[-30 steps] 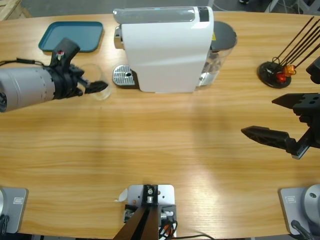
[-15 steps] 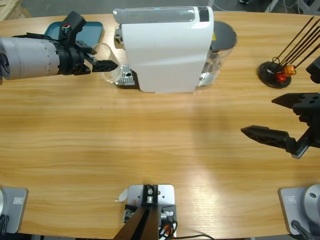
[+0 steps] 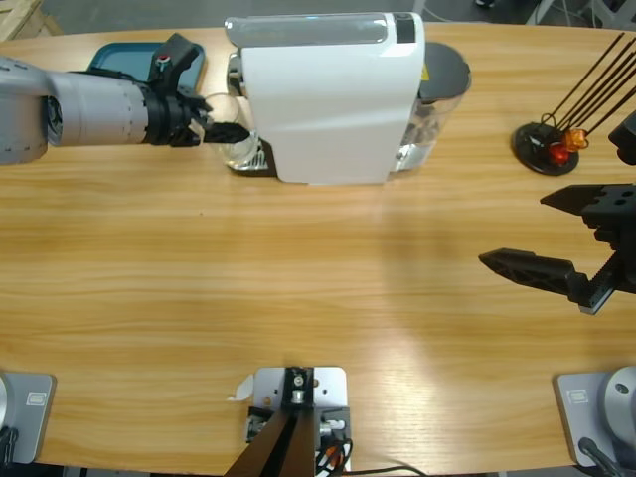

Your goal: Pour coffee

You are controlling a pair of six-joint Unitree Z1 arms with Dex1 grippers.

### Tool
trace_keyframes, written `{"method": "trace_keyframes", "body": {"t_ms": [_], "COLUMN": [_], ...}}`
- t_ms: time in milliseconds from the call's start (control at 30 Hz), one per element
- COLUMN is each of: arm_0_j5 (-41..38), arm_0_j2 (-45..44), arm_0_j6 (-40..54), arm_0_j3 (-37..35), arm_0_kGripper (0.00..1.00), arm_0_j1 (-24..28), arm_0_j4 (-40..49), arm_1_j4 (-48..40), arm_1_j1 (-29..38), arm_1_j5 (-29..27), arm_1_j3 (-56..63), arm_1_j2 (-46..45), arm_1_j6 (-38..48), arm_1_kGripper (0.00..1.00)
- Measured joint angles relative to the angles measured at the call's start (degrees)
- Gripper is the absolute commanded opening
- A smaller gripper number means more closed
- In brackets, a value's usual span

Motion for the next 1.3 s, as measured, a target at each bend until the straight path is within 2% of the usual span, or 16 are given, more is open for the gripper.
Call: {"method": "trace_keyframes", "body": {"t_ms": [333, 400, 500, 533, 1133, 1300], "arm_0_j5": [-2.8, -3.0, -3.1, -3.1, -3.2, -3.8], "arm_0_j2": [1.5, 1.9, 2.3, 2.4, 2.5, -1.9], "arm_0_j6": [1.3, 1.4, 1.4, 1.4, 1.6, 1.7], "arm_0_j3": [-2.4, -2.4, -2.4, -2.5, -2.3, -0.9], "arm_0_kGripper": [0.100, 0.169, 0.845, 0.979, 1.000, 1.000], "arm_0_j1": [0.6, 0.6, 0.6, 0.6, 1.0, 1.0], "arm_0_j4": [0.0, 0.0, 0.0, 0.0, 0.0, 2.9], "arm_1_j4": [0.0, -0.1, -0.1, -0.2, -0.5, -0.9], "arm_1_j1": [0.0, 0.0, 0.0, 0.0, 0.0, 0.0], "arm_1_j5": [0.0, 0.0, 0.0, 0.0, 0.2, 0.2], "arm_1_j3": [0.1, 0.1, 0.1, 0.1, 0.2, 0.3], "arm_1_j2": [0.0, 0.0, 0.0, 0.0, -0.2, -0.2], "arm_1_j6": [0.0, 0.0, 0.0, 0.0, 0.0, 0.0], "arm_1_kGripper": [1.000, 1.000, 1.000, 1.000, 1.000, 1.000]}}
